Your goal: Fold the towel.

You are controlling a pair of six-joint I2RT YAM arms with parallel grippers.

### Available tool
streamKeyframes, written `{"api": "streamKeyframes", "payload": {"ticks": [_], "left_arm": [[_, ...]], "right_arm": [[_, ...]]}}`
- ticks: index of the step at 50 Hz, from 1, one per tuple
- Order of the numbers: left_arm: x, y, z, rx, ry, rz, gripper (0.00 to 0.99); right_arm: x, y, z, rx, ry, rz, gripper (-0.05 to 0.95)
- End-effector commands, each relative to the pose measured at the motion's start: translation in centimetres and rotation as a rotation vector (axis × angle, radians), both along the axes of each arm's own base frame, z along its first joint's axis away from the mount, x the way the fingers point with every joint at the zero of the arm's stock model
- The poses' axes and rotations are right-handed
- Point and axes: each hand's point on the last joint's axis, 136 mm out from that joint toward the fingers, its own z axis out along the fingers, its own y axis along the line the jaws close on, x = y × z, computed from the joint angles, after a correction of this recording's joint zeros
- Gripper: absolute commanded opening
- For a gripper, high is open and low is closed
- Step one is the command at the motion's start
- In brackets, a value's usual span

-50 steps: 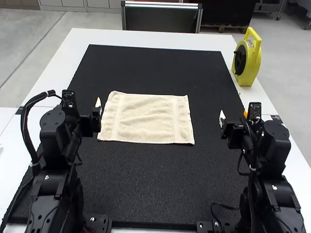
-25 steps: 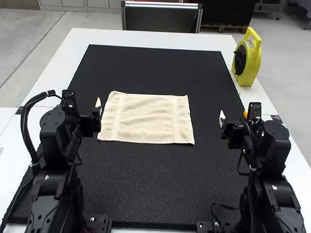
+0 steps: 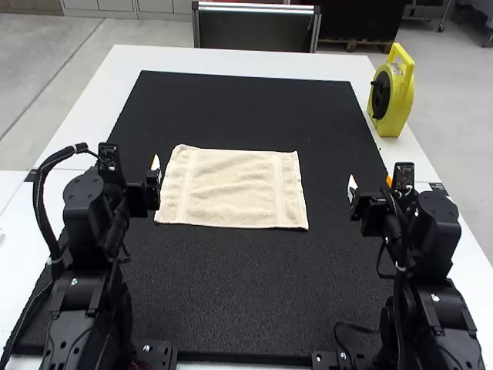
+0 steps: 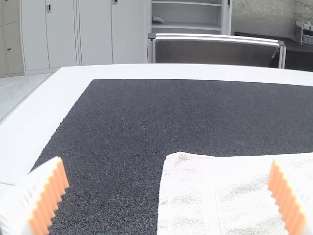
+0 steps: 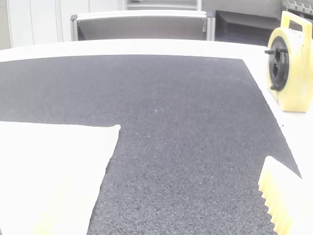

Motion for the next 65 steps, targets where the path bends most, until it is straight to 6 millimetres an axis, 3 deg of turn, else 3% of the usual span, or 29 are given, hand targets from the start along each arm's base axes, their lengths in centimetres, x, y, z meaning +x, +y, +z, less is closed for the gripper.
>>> {"api": "streamKeyframes", "payload": {"ticks": [1,61,65], "left_arm": [[-0.03,-0.04,0.13,-0.008,-0.012,-0.004,0.969],[-0.04,0.00,0.21,-0.008,-0.014,-0.003,0.969],[-0.03,-0.08,0.17,0.049,-0.011,-0.006,0.969]], "right_arm": [[0.03,-0.26,-0.46,0.006,0.009,-0.019,0.91],[0.04,-0.26,-0.49,0.000,0.008,-0.018,0.91],[0.04,-0.26,-0.53,-0.010,0.009,-0.017,0.91]]}}
